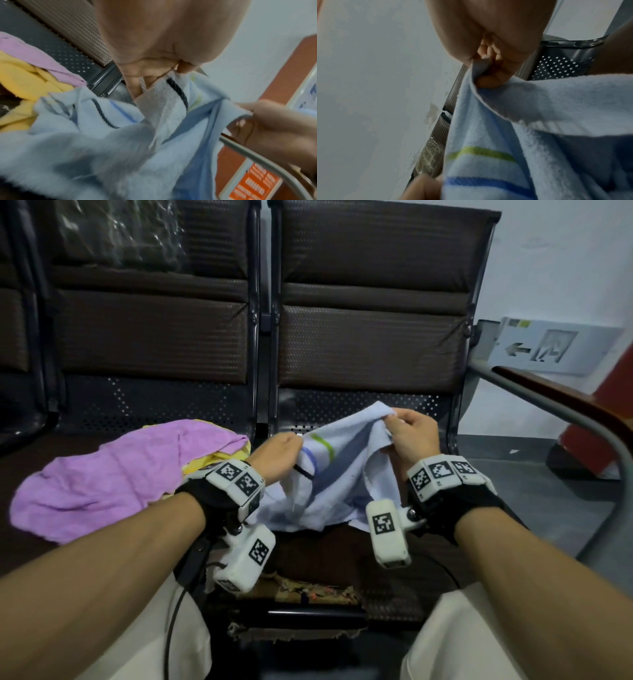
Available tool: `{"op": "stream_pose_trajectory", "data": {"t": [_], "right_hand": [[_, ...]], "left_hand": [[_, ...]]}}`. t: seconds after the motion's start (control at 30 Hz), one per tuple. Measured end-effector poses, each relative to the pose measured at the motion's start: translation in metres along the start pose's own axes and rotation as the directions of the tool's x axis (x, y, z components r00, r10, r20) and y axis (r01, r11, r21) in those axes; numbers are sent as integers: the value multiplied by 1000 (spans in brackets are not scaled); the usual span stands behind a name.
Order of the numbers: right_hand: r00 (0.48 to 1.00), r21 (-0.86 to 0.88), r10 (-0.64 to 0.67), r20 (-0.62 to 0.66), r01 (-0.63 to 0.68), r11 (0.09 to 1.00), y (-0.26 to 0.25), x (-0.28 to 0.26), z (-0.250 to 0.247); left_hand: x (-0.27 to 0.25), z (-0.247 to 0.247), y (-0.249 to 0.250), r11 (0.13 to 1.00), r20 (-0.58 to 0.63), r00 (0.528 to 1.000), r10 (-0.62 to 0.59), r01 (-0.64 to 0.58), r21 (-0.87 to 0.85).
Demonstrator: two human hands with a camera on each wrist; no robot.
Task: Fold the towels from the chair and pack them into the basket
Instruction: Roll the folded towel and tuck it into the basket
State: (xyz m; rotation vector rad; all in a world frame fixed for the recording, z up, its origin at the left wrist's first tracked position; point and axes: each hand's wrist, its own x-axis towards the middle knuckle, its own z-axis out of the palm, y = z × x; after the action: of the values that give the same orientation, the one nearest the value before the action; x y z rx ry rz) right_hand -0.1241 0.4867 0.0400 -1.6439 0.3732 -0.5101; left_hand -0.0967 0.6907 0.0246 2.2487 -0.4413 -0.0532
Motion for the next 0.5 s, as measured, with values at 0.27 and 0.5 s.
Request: {"op": "stream_pose_trajectory", "data": {"t": [0.27,0.5], "right_hand": [[962,226,18,271,-82,971,-18,-22,16],[858,-242,-120,499,271,932,-13,-41,11]], "left_hand": [[1,-16,18,878,-180,979,-99,1,-480],[-1,-24,13,584,15,985,-174,116,-803]]}}
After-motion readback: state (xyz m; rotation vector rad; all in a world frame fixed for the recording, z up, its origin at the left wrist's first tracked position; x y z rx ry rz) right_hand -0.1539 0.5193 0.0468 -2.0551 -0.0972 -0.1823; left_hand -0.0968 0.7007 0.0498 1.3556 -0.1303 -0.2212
